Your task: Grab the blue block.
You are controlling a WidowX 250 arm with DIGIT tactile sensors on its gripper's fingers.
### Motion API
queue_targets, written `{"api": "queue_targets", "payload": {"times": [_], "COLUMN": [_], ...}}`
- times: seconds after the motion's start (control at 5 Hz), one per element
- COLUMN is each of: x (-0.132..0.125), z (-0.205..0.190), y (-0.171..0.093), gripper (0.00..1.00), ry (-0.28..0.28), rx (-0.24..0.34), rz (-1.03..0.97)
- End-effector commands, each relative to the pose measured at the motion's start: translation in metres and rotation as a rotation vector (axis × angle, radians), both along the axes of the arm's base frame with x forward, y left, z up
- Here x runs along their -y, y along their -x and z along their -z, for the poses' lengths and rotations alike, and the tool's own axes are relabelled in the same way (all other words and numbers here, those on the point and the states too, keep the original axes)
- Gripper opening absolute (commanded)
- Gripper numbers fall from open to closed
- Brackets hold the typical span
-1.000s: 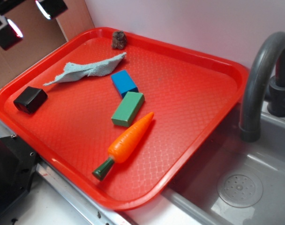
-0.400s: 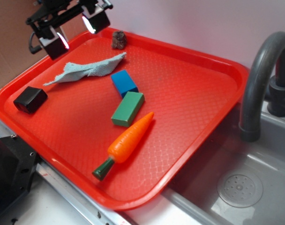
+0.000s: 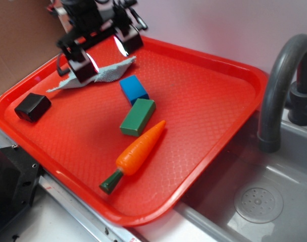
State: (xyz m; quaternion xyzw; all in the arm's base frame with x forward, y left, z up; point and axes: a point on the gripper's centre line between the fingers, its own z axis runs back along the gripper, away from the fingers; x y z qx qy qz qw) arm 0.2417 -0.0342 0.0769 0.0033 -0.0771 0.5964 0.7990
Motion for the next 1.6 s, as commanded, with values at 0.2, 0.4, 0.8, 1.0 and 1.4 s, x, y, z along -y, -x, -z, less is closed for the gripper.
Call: {"api": "queue_targets", "payload": {"times": [0.2,0.4,0.8,1.0,1.4], "x": [-0.001,-0.011,-0.027,-0.023,-0.019], "z": [0.022,0.024,0.032,0.041,0.050], "y": [-0.013,-0.023,-0.035,-0.025,-0.016], "gripper": [1.00,1.00,1.00,1.00,1.00], "ry": [-0.026,-0.022,-0.023,-0.034,-0.070], "rx": [0.034,0.035,0.003,-0.025,-0.014], "rz": [-0.024,-0.036,-0.051,-0.019,0.007]}}
